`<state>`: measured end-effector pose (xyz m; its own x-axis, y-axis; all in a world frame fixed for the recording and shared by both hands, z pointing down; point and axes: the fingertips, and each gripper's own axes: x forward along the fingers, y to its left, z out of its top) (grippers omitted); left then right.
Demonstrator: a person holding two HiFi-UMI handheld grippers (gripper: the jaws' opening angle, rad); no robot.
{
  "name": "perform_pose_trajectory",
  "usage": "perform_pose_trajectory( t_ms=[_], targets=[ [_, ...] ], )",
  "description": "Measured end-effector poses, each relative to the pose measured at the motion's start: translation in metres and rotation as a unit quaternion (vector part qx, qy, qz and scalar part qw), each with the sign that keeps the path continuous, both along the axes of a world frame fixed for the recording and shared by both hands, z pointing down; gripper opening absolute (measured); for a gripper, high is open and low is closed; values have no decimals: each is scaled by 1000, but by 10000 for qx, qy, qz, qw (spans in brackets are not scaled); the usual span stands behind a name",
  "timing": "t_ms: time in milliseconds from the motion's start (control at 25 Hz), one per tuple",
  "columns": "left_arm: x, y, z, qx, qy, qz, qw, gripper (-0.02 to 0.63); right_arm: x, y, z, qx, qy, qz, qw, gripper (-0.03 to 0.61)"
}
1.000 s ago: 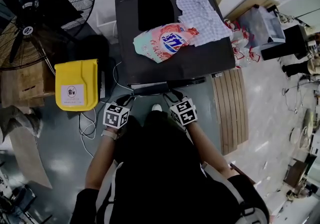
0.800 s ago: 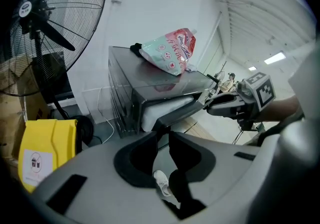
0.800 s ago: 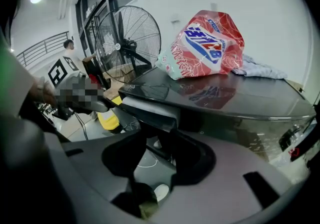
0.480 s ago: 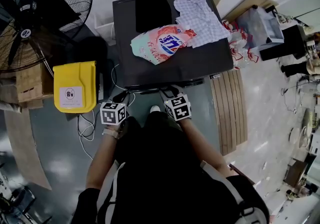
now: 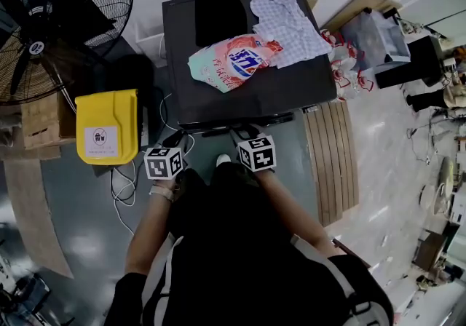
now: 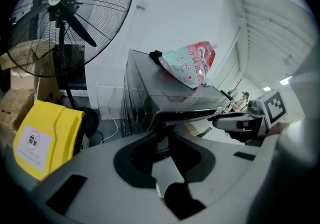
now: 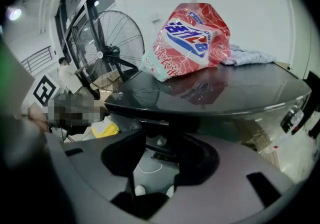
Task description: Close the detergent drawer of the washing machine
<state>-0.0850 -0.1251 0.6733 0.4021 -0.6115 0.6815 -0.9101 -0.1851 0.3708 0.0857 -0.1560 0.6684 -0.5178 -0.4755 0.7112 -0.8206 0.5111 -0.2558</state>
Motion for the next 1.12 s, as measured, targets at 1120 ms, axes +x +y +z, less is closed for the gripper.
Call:
perform_pose_trajectory(
  t_ms=[1120],
  targets=[
    [52,4,2,12,-379,737,9966,31,-30,21,5,-105,-83,-275,9995,52]
  ],
)
